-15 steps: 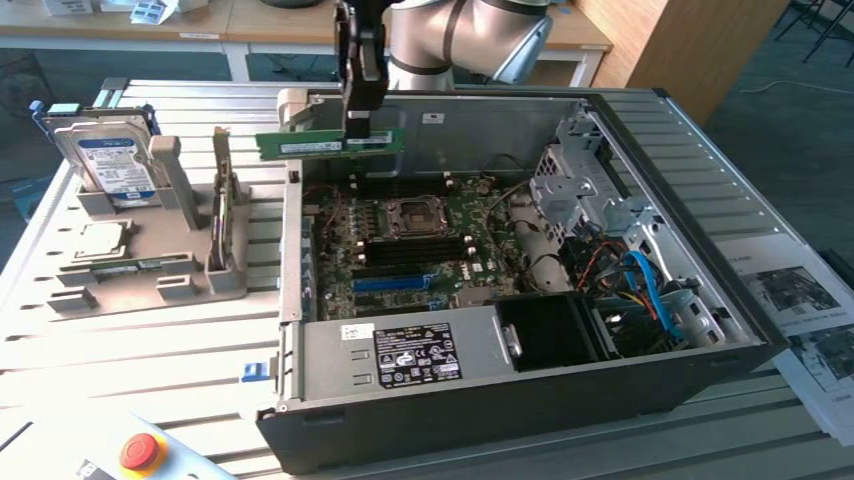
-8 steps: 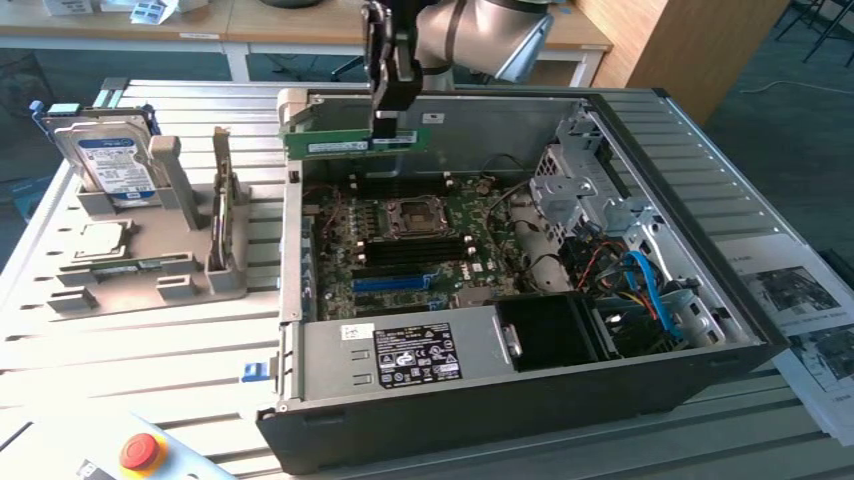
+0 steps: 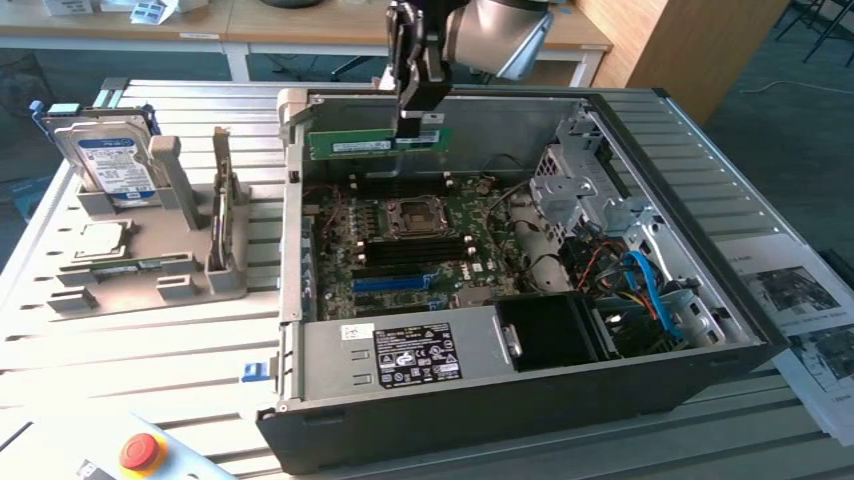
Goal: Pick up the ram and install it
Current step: 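Pick up the ram and move it above insertion slot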
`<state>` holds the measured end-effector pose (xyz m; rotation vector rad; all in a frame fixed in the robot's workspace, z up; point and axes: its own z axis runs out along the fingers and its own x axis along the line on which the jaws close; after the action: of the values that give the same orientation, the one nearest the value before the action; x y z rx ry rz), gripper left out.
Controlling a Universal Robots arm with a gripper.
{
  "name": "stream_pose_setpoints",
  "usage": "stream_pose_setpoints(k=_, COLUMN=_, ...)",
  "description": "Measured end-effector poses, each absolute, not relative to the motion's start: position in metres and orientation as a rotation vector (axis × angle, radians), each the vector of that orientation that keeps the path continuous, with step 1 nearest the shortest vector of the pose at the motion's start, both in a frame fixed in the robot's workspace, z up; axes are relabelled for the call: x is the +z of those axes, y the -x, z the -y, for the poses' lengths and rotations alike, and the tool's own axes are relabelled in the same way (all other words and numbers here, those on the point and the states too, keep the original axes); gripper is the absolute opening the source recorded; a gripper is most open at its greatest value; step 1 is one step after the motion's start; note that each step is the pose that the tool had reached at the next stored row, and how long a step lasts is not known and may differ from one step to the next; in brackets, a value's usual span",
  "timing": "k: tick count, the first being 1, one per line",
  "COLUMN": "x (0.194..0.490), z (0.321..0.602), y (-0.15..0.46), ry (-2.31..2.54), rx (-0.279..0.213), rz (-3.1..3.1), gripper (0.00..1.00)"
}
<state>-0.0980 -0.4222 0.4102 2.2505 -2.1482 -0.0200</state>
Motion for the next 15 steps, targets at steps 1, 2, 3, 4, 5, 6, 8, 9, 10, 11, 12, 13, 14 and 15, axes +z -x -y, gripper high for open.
stream_pose_setpoints(k=1, x=0.41, z=0.422, y=0.095, ry=-2.25, rx=-0.02, rz=2.148, gripper=0.12)
stream_pose_setpoints(k=2, x=0.41, z=0.422, y=0.093, ry=-2.251, rx=-0.02, rz=2.148, gripper=0.12)
stream_pose_setpoints(k=3, x=0.41, z=0.422, y=0.09, ry=-2.251, rx=-0.02, rz=2.148, gripper=0.12)
stream_pose_setpoints(k=4, x=0.41, z=0.422, y=0.087, ry=-2.251, rx=-0.02, rz=2.148, gripper=0.12)
stream_pose_setpoints(k=5, x=0.41, z=0.422, y=0.085, ry=-2.251, rx=-0.02, rz=2.148, gripper=0.12)
stream_pose_setpoints(k=6, x=0.41, z=0.422, y=0.082, ry=-2.251, rx=-0.02, rz=2.148, gripper=0.12)
stream_pose_setpoints(k=8, x=0.41, z=0.422, y=0.078, ry=-2.251, rx=-0.02, rz=2.148, gripper=0.12)
stream_pose_setpoints(k=9, x=0.41, z=0.422, y=0.076, ry=-2.251, rx=-0.02, rz=2.148, gripper=0.12)
stream_pose_setpoints(k=10, x=0.41, z=0.422, y=0.074, ry=-2.251, rx=-0.02, rz=2.148, gripper=0.12)
stream_pose_setpoints(k=11, x=0.41, z=0.422, y=0.072, ry=-2.251, rx=-0.02, rz=2.148, gripper=0.12)
stream_pose_setpoints(k=12, x=0.41, z=0.422, y=0.07, ry=-2.25, rx=-0.02, rz=2.148, gripper=0.12)
stream_pose_setpoints(k=13, x=0.41, z=0.422, y=0.07, ry=-2.251, rx=-0.02, rz=2.148, gripper=0.12)
stream_pose_setpoints(k=14, x=0.41, z=0.422, y=0.07, ry=-2.251, rx=-0.02, rz=2.148, gripper=0.12)
stream_pose_setpoints(k=15, x=0.41, z=0.422, y=0.07, ry=-2.251, rx=-0.02, rz=2.148, gripper=0.12)
